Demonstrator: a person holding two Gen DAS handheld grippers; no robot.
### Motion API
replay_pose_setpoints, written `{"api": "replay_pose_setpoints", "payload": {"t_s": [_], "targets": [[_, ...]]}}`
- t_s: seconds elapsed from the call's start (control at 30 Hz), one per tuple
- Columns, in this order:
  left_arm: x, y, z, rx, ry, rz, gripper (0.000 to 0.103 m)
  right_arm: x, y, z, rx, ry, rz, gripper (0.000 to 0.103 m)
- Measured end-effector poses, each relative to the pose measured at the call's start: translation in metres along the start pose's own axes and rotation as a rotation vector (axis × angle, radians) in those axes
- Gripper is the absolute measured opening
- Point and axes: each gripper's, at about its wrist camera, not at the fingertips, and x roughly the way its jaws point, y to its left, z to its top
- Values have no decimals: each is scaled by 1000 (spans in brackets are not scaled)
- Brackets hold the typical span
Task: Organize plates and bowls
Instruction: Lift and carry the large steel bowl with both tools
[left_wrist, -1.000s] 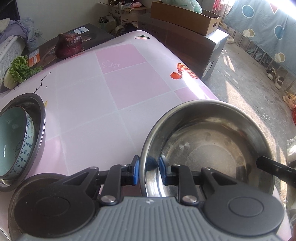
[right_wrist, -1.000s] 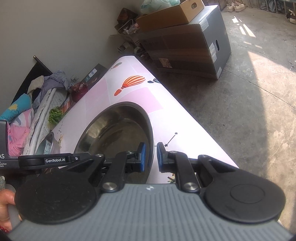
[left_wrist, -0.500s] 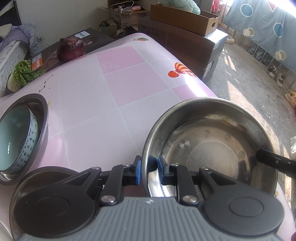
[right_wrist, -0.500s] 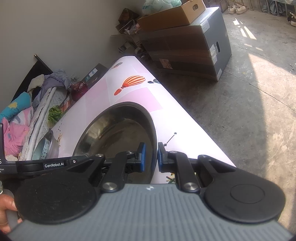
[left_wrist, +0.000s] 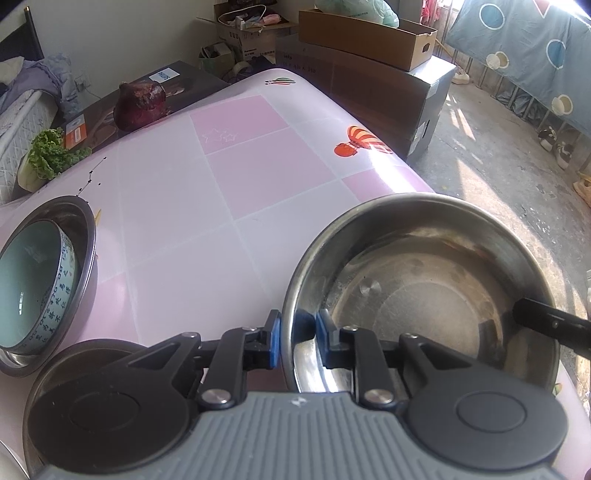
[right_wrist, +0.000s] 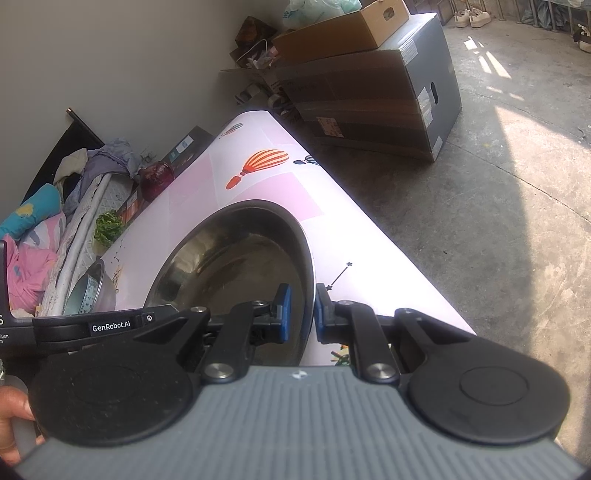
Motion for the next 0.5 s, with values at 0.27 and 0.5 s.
{"api": "replay_pose_setpoints", "payload": {"t_s": [0.27, 0.5], "targets": [[-3, 1, -2, 4, -7, -6, 21, -1, 1, -2, -19, -15, -9, 12], [-8, 0, -3, 12, -24, -2, 21, -6, 3, -1, -25, -26, -6, 12]]}}
